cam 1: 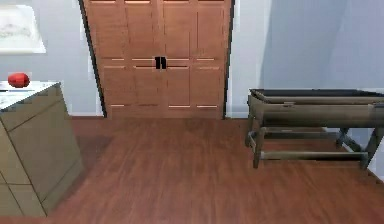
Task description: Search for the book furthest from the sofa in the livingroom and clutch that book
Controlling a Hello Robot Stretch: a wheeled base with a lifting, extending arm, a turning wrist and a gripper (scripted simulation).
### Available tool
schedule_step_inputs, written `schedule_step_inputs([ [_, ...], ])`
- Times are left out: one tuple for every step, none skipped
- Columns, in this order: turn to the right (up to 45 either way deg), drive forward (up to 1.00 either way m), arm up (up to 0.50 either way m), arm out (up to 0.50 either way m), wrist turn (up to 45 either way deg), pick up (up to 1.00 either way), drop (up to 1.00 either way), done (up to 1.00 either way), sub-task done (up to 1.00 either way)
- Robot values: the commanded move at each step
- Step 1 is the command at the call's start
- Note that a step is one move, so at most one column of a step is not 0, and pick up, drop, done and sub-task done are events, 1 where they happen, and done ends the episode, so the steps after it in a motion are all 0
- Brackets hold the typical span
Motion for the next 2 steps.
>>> schedule_step_inputs([
  [42.0,0.0,0.0,0.0,0.0,0.0,0.0,0.0,0.0],
  [0.0,1.0,0.0,0.0,0.0,0.0,0.0,0.0,0.0],
])
